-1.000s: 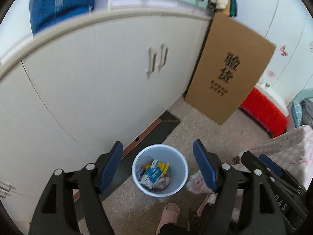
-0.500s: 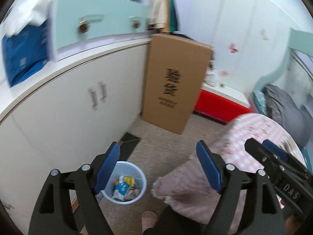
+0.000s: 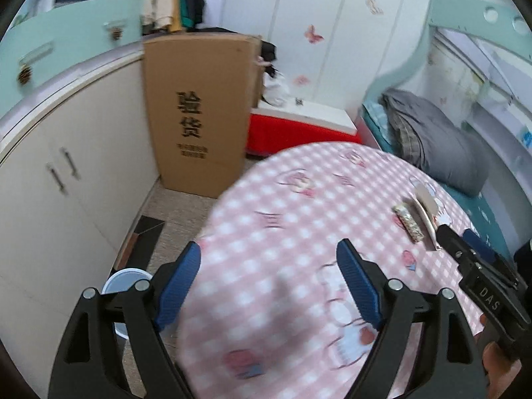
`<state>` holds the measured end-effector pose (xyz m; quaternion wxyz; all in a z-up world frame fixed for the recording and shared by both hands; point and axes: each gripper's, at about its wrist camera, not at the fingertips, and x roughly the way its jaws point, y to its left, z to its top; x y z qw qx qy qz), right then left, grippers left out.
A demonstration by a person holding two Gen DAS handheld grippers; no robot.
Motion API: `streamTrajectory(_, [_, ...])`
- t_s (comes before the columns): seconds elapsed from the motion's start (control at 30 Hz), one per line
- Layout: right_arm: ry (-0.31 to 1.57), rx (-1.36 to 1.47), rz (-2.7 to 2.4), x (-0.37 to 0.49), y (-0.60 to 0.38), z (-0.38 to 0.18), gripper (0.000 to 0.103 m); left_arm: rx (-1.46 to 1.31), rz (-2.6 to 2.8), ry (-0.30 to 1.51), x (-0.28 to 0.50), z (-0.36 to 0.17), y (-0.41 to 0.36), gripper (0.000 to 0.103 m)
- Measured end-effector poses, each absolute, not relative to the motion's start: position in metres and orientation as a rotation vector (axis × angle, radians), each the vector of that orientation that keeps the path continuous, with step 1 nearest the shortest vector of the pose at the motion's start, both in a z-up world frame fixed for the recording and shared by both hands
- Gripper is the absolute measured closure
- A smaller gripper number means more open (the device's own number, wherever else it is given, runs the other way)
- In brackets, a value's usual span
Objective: Collect trash
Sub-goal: 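Move both tools back over the table, then grasp the white-red carton with the right tool while the left tool grasps the green-white packet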
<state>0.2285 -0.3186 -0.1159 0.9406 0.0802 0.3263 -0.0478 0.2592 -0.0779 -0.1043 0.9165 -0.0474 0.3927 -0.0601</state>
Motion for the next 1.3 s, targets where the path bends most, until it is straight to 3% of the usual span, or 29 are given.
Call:
streamTrajectory(0.57, [0.852,0.235,-0.073,0.290,-0.389,-0.166,0.020,0.000,-0.234,0.931,0.320,-0.140,-0.190,0.021])
streamTrajectory(0.63, [0.849,0.235,-0.082,0.292,-0.390,-0.165,0.033,0.001,-0.255,0.943,0.325,-0.145,-0.200,0.021])
streamTrajectory(0.67, [0.845,0.238,-0.086,0.291,-0.393,-0.165,0.048,0.001,-0.262,0.948,0.327,-0.147,-0.204,0.021])
streamTrajectory(0.97, [0.794,0.308,-0.119,0.281,-0.414,-0.161,0.056,-0.037,-0.354,0.972,0.340,-0.156,-0.246,0.021])
streamTrajectory(1.3, [0.770,0.387,-0.158,0.272,-0.439,-0.161,0.057,-0.012,-0.356,0.973,0.351,-0.166,-0.279,0.022])
